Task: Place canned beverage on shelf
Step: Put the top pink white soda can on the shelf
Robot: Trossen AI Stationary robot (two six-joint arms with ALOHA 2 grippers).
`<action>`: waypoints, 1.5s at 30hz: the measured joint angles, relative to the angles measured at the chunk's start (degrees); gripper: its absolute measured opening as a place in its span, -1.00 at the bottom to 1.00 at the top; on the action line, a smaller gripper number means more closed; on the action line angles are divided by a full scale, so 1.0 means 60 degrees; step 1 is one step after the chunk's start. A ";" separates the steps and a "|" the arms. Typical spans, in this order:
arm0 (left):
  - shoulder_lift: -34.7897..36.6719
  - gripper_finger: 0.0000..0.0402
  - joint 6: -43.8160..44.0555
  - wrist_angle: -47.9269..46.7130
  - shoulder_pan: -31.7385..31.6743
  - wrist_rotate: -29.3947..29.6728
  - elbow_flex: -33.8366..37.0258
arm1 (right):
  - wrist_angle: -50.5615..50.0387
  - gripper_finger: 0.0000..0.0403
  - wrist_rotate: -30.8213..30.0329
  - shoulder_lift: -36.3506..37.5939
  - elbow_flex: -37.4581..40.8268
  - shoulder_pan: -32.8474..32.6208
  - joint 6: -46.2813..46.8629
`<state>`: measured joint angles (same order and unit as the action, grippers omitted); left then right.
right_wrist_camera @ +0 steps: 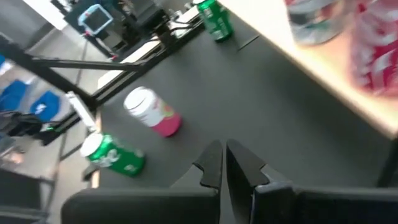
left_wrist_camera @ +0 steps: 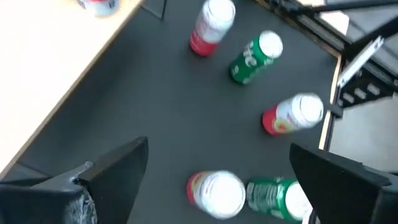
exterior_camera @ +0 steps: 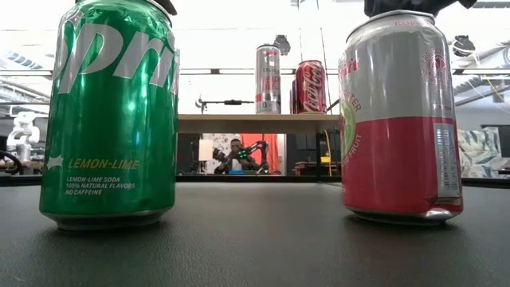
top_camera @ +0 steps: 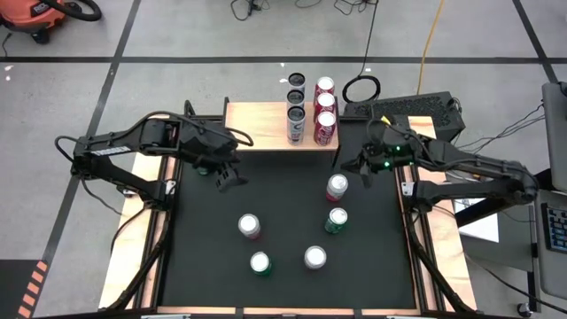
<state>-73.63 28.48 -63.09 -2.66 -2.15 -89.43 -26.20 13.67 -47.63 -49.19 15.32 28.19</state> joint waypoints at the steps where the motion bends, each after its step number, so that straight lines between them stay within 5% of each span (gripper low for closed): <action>1: 0.0000 0.96 -0.0060 -0.0126 0.0000 -0.0112 0.0000 | -0.0065 -1.00 -0.0004 -0.0020 -0.0052 -0.0167 0.0131; 17: -0.0011 0.96 0.2423 -0.3096 0.0126 -0.0335 0.0280 | -0.2209 -1.00 -0.1778 -0.2395 -0.2971 -0.2072 0.0362; 26: 0.0022 0.96 0.2075 -0.2163 0.0251 -0.0281 0.0280 | -0.3319 -1.00 -0.1775 -0.3605 -0.4383 -0.2727 0.2261; 36: 0.0022 0.96 0.0950 -0.1491 0.0342 -0.0197 0.0280 | -0.7076 -1.00 -0.1748 -0.4969 -0.6529 -0.3458 0.3881; 45: 0.0022 0.96 0.0615 -0.1494 0.0339 -0.0174 0.0280 | -0.8239 -0.96 -0.0994 -0.6116 -0.6743 -0.4258 0.6879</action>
<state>-73.49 32.17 -72.05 -0.62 -3.20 -87.74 -75.63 7.71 -84.32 -89.65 -10.23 69.46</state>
